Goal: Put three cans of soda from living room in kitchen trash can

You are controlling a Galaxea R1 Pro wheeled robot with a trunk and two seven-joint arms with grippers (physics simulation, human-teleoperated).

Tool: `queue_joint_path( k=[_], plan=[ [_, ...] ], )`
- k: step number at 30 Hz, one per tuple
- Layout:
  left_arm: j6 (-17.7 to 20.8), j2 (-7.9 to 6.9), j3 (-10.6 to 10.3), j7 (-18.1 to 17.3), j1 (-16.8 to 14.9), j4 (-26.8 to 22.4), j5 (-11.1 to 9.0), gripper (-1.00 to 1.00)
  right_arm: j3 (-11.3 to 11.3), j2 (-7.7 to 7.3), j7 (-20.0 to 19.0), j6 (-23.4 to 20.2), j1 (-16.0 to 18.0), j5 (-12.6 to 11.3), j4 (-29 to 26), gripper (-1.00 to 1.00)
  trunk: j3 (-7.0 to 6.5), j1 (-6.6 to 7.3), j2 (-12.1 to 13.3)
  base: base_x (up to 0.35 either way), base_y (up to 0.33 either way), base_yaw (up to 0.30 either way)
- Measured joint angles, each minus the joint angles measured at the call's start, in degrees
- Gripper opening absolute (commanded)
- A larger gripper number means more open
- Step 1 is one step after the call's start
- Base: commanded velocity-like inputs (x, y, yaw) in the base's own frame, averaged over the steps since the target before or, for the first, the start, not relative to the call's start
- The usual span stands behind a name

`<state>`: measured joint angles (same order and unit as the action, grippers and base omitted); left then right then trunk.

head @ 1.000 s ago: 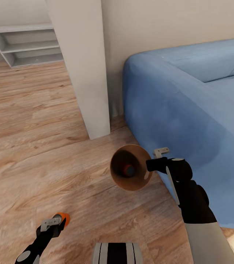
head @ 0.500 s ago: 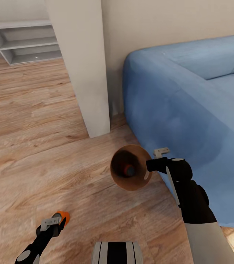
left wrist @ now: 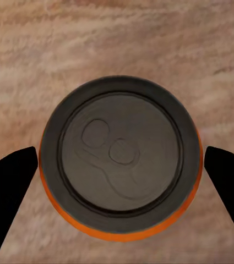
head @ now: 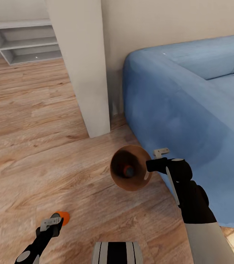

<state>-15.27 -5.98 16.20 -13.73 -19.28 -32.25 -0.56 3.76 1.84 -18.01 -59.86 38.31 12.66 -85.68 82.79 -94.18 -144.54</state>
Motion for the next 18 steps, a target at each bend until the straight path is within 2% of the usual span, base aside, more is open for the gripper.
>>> queue_joint_path(
  k=[13,18],
  plan=[
    [0.22,0.00,-0.01,-0.01,-0.15,0.46,0.27,-1.00,0.11,0.00,-0.01,0.01,-0.15,0.12,0.01,-1.00,0.00,0.00,0.00,0.000,0.000,0.000],
    [0.41,0.06,0.02,0.00,-0.21,0.58,0.48,-1.00,0.15,0.00,0.00,0.00,-0.24,-0.13,0.00,-1.00,-1.10,0.13,0.07,0.000,0.000,0.000]
  ],
)
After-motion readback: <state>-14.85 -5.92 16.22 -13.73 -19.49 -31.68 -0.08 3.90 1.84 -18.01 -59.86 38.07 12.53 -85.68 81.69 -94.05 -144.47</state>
